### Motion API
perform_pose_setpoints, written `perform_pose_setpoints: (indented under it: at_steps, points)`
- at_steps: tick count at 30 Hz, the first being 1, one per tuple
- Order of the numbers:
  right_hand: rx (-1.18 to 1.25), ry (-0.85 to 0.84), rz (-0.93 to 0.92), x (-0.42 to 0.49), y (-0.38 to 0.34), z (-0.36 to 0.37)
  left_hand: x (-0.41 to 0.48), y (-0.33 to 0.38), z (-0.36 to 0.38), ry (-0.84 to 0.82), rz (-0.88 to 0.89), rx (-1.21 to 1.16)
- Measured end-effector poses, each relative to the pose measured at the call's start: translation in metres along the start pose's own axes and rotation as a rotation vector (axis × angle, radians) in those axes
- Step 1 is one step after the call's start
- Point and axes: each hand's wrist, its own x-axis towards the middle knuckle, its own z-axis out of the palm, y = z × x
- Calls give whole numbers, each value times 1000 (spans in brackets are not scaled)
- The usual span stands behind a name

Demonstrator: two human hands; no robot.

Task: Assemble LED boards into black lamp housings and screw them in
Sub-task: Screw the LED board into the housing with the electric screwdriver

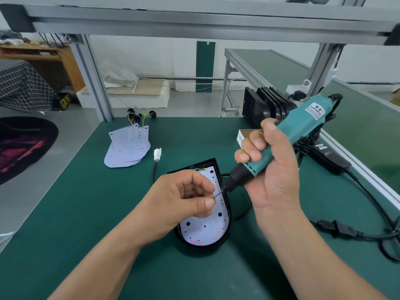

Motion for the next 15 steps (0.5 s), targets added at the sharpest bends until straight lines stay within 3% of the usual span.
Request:
perform_pose_setpoints:
  at_steps: [7,15]
  points:
    - [-39,-50,5,-1,-1,0,0,-1,0,7,-5,28]
    - [-120,-97,-29,-3,3,3,-1,-3,1,66,16,241]
